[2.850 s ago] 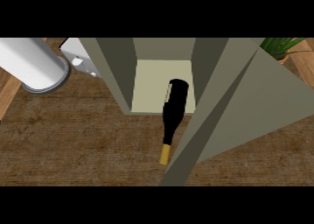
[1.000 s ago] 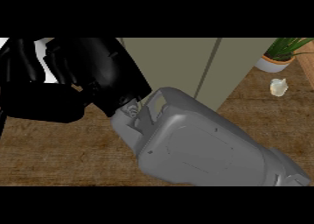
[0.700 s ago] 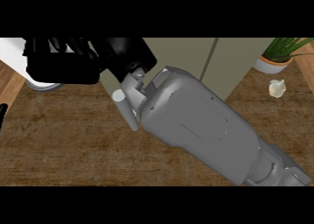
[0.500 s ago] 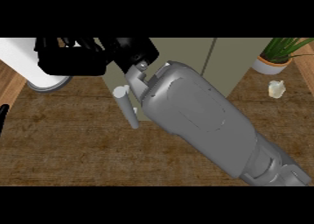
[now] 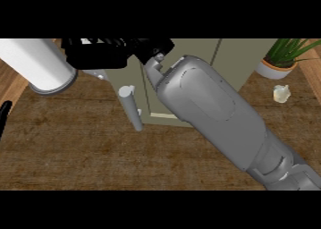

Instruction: Pick up the wine, place it into the cabinet and close the cabinet

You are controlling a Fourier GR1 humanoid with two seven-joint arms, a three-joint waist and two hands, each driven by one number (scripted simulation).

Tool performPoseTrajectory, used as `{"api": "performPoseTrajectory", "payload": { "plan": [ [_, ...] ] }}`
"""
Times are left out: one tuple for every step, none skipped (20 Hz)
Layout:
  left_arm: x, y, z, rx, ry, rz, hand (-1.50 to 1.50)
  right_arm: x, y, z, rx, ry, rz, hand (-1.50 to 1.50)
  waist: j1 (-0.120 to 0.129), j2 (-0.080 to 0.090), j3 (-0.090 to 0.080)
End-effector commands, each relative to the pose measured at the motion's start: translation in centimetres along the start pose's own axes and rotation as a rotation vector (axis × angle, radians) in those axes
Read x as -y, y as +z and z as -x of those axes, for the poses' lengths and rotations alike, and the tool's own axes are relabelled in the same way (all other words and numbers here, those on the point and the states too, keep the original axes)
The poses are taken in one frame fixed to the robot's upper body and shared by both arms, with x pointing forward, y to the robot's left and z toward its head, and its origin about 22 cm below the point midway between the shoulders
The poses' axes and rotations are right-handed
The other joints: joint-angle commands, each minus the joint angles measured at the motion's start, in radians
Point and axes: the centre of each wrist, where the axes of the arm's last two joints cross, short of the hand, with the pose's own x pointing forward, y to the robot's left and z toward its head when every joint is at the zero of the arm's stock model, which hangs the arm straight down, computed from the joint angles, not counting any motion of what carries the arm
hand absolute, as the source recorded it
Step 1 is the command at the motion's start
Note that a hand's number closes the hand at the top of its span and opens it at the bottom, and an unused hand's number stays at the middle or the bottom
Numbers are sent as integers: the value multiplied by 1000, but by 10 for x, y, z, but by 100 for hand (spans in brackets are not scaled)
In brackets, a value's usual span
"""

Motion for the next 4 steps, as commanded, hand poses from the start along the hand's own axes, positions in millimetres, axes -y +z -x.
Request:
{"api": "performPoseTrajectory", "payload": {
  "plan": [
    [5, -3, -3, 5, 0, -3, -150, 43, 4, 53, -170, 64, 152, 150, -5, 55, 11],
    [5, -7, -6, 5, 6, 11, -150, 62, 6, 52, -138, 58, 166, 150, -5, 59, 12],
    [3, -9, -5, 3, 12, 8, -150, 46, 2, 49, -153, 54, 145, 150, -9, 55, 11],
    [4, -5, -1, -7, 5, -5, -150, 52, -2, 44, -154, 55, 153, 150, -2, 56, 10]
  ]
}}
